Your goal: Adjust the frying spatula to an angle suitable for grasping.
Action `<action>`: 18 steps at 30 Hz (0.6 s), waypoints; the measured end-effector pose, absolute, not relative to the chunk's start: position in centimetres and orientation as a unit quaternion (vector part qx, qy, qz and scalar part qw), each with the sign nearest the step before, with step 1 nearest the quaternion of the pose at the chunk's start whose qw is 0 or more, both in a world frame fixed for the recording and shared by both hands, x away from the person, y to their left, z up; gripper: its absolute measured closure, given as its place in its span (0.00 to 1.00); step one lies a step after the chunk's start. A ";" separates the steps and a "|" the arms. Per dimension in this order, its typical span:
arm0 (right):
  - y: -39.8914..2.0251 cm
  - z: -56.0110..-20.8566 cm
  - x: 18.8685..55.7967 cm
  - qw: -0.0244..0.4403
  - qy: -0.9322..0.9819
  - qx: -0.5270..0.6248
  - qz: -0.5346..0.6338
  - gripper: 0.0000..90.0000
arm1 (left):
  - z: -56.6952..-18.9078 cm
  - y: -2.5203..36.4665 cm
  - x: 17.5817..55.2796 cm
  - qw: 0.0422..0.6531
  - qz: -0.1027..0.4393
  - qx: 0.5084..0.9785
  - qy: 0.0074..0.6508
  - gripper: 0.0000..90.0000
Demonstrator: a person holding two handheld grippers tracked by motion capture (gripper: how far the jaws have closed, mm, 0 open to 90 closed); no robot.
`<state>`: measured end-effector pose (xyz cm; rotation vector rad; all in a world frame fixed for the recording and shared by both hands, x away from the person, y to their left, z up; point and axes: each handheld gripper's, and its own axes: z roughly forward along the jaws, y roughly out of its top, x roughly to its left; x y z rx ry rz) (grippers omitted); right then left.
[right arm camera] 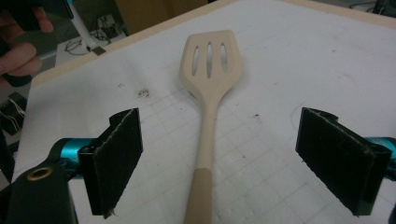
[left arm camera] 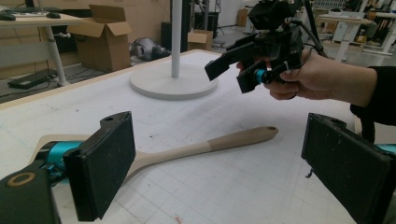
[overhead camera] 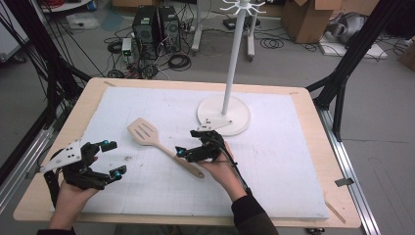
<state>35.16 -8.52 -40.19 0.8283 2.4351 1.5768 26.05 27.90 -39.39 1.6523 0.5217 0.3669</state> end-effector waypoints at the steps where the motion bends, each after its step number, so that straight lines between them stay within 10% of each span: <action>1: -8.1 -40.4 35.2 0.064 0.809 0.273 0.517 0.16 | -39.4 27.9 26.0 0.633 0.160 0.722 0.228 0.11; 18: -3.8 -42.9 35.4 0.067 0.875 0.280 0.389 0.56 | -39.3 27.9 26.0 0.631 0.161 0.723 0.228 0.11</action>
